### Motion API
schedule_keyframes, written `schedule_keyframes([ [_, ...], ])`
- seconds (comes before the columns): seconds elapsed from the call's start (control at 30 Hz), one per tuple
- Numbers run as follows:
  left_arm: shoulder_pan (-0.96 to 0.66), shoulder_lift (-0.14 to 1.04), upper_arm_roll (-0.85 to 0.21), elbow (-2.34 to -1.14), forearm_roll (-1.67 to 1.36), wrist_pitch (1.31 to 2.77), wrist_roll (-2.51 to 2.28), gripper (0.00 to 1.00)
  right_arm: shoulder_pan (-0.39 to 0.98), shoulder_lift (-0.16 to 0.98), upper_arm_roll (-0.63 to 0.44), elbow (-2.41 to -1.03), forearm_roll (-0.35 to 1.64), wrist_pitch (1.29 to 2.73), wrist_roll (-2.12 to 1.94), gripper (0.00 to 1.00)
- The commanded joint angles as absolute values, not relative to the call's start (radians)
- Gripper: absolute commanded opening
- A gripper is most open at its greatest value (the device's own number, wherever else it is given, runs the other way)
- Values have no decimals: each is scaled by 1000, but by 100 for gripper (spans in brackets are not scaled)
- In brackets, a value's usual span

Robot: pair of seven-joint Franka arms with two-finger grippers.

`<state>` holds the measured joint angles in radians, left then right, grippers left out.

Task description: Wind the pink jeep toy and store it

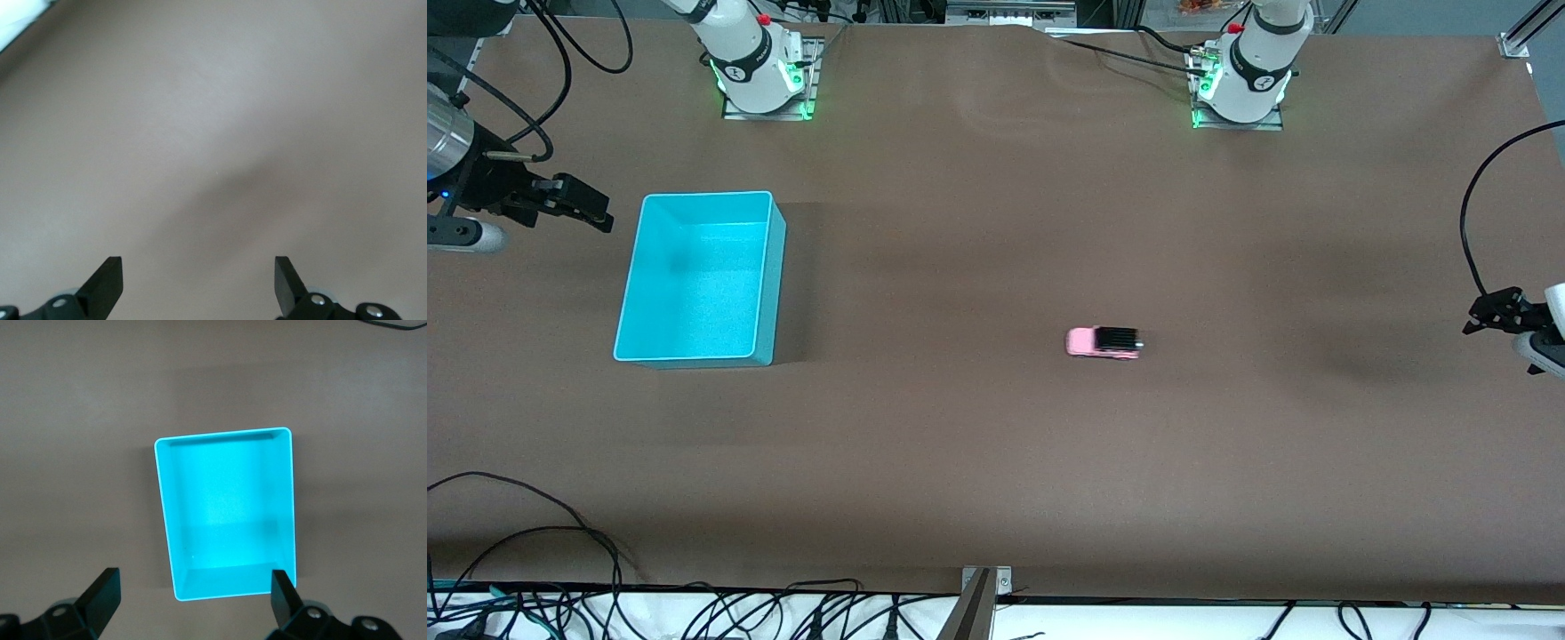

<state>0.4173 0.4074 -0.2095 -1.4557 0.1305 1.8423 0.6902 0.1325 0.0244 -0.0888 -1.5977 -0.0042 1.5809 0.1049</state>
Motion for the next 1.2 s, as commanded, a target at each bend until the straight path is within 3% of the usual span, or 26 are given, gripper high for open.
schedule_keyframes([
  [0.0,416,407,-209,-1414,94,1821,462,100,130,-1,-86,-1594,12,1562,109,100],
  [0.23,416,384,-222,-1387,67,1812,186,100,132,-6,-83,-1598,6,1575,110,100],
  [0.47,414,354,-238,-1378,71,1580,124,100,130,-6,-89,-1603,12,1571,112,100],
  [1.17,408,212,-402,-1378,66,1476,-81,100,141,8,-78,-1575,14,1543,95,100],
])
